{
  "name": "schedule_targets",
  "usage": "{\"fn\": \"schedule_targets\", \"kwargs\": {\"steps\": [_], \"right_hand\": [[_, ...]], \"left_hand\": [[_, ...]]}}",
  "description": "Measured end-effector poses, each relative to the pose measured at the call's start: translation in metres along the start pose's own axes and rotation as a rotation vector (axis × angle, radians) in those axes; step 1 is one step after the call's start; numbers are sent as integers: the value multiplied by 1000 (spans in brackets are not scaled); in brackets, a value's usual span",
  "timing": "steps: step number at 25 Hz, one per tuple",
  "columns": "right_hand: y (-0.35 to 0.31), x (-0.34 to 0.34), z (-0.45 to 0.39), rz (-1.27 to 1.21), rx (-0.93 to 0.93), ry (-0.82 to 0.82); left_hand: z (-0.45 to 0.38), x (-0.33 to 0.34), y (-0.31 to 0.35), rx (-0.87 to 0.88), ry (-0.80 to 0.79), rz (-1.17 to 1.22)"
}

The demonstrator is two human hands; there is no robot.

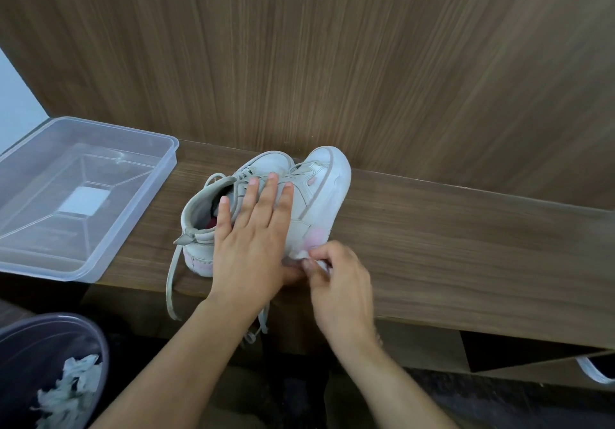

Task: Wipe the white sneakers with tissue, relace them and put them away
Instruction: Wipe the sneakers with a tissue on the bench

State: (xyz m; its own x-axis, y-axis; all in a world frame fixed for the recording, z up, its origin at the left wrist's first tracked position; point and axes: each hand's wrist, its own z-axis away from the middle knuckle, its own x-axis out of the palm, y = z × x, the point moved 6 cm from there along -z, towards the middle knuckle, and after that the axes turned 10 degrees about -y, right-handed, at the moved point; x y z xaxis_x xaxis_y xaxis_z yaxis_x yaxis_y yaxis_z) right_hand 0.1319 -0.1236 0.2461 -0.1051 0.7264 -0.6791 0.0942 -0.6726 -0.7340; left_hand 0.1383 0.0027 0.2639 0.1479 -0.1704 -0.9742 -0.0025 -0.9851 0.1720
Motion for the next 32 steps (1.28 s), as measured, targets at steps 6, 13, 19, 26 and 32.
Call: {"fn": "schedule_targets", "kwargs": {"steps": [6, 13, 19, 26, 32], "right_hand": [[2, -16, -47, 1, 59, 193], [25, -41, -48, -40, 159, 132], [53, -58, -11, -246, 180, 184], [58, -68, -14, -381, 204, 242], [54, -81, -9, -67, 76, 298]], "left_hand": [[-3, 3, 5, -10, 12, -24], [-4, 10, 62, 131, 78, -61], [0, 9, 48, 140, 127, 279], [-18, 23, 22, 96, -323, 849], [-11, -5, 12, 194, -255, 632]]}}
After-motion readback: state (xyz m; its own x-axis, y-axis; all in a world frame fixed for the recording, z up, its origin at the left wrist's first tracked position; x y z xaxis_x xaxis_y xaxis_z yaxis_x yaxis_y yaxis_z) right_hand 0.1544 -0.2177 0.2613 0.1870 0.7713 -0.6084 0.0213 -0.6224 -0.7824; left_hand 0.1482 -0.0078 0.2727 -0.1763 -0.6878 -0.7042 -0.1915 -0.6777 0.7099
